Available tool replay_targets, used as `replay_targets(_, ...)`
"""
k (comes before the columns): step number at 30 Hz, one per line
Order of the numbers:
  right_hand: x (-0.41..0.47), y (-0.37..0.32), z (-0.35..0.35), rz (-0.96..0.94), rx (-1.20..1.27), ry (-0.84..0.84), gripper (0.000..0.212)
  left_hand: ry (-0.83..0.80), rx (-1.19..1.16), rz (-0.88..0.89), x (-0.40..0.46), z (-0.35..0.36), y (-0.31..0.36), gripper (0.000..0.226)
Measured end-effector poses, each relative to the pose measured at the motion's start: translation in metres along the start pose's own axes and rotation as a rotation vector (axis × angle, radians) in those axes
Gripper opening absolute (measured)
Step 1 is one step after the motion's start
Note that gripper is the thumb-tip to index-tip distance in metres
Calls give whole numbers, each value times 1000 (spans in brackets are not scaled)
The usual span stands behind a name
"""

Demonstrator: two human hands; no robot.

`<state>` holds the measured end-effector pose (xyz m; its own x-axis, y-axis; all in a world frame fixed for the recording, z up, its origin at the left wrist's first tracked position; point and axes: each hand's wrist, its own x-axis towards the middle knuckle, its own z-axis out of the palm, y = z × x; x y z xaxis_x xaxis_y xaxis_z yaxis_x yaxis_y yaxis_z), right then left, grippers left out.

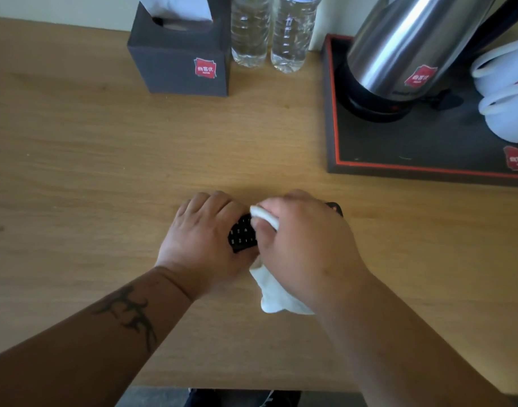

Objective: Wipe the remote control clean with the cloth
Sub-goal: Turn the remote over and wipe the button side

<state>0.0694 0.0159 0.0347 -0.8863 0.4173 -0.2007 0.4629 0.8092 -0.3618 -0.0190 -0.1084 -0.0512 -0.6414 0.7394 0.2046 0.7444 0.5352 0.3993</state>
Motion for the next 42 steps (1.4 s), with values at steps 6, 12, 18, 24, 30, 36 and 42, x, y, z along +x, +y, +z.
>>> replay_targets(6,-17,6,4,-42,-27,-57,21,-43,12,21,1,1,-4,40)
replay_targets(12,-8,-3,10,-39,24,41,21,5,-32,22,1,1,-3,33)
replay_targets(18,-25,18,4,-2,-23,-52,23,-55,-9,61,1,0,-7,57)
replay_targets(24,-23,50,-4,174,172,91,23,-47,-18,41,1,-1,-6,63)
replay_targets(30,-24,49,-5,93,-9,39,16,-43,-6,35,0,0,-5,64)
replay_targets(36,-12,53,-16,50,-74,12,20,-47,-30,41,0,-1,-6,63)
replay_targets(42,-1,48,-13,18,-147,-20,20,-45,-23,46,0,-1,-6,60)
